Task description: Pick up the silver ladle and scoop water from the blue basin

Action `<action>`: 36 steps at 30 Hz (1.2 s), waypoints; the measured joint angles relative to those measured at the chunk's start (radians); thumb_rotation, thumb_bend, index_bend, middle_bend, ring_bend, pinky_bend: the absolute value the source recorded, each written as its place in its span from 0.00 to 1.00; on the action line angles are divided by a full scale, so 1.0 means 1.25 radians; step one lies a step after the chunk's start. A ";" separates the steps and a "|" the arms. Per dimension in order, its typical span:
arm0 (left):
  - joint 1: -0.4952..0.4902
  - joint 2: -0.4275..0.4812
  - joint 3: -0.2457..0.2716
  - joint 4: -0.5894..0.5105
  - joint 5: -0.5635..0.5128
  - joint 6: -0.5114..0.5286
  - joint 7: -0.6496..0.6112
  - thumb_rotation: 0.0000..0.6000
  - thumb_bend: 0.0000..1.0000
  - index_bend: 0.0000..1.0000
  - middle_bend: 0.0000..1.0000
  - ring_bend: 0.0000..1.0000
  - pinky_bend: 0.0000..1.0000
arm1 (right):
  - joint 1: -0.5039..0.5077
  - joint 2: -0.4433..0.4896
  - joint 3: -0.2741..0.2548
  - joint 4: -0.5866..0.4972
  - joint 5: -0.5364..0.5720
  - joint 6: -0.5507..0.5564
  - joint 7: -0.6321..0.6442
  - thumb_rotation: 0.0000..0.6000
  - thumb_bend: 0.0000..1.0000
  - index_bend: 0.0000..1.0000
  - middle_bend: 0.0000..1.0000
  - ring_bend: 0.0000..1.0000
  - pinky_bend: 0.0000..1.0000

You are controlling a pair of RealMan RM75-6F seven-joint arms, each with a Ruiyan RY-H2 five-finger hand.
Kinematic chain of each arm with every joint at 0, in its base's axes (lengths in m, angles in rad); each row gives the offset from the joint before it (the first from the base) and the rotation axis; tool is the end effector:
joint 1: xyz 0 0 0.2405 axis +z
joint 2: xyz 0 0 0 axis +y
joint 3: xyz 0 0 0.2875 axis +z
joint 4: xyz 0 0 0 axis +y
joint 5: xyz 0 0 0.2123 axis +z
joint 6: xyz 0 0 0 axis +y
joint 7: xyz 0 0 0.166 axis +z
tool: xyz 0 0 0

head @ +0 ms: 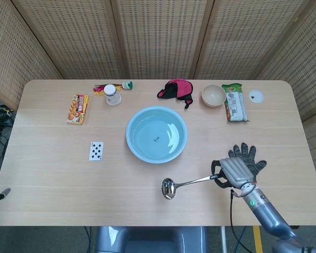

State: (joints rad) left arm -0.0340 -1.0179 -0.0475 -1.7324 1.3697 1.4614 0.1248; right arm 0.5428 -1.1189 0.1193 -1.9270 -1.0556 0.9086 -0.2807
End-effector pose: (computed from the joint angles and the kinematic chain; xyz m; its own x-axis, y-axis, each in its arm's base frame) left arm -0.3528 0.1846 0.1978 0.4742 0.0678 0.8778 0.8644 0.1537 -0.4788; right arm -0.2183 -0.3079 0.0735 0.3376 -0.4545 0.8243 -0.9401 -0.2062 0.2713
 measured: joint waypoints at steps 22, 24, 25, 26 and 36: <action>-0.034 -0.023 -0.032 0.040 -0.106 -0.070 0.026 1.00 0.00 0.00 0.00 0.00 0.00 | 0.428 -0.158 0.120 0.220 0.541 0.099 -0.442 1.00 0.93 0.74 1.00 1.00 1.00; -0.037 -0.025 -0.033 0.043 -0.113 -0.074 0.028 1.00 0.00 0.00 0.00 0.00 0.00 | 0.451 -0.198 0.120 0.269 0.568 0.109 -0.470 1.00 0.93 0.74 1.00 1.00 1.00; -0.038 -0.026 -0.035 0.045 -0.117 -0.076 0.030 1.00 0.00 0.00 0.00 0.00 0.00 | 0.466 -0.223 0.119 0.302 0.581 0.115 -0.488 1.00 0.93 0.74 1.00 1.00 1.00; -0.039 -0.027 -0.035 0.046 -0.120 -0.078 0.031 1.00 0.00 0.00 0.00 0.00 0.00 | 0.476 -0.241 0.117 0.327 0.589 0.119 -0.501 1.00 0.93 0.74 1.00 1.00 1.00; -0.054 -0.037 -0.042 0.064 -0.156 -0.109 0.039 1.00 0.00 0.00 0.00 0.00 0.00 | 0.546 -0.426 0.087 0.581 0.614 0.135 -0.615 1.00 0.93 0.75 1.00 1.00 1.00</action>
State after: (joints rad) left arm -0.1016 -1.0641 -0.1001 -1.6524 1.1746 1.3256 0.1736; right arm 1.2249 -1.6511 0.2282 -1.2005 -0.2879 1.0771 -1.0501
